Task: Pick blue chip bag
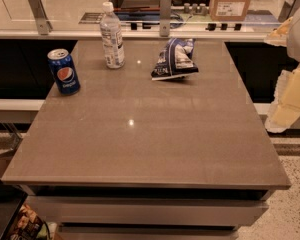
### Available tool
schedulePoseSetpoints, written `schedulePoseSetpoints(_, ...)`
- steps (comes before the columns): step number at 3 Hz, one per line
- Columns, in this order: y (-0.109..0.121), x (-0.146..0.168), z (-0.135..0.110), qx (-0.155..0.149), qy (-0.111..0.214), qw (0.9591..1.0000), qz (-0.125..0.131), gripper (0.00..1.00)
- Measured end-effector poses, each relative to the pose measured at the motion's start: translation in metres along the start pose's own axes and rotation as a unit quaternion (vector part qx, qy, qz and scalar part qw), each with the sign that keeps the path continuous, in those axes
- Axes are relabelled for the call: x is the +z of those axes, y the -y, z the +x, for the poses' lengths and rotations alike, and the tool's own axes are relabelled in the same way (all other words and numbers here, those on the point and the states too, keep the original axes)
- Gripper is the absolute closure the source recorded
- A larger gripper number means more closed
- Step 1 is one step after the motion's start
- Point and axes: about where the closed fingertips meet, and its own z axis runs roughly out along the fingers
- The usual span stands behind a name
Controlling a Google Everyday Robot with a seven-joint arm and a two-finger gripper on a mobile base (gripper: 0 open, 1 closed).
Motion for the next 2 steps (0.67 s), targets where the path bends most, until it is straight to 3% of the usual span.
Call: schedulePoseSetpoints(2,0.011,0.014,-0.007,0.003,-0.011,0.9999,0.011,0.0)
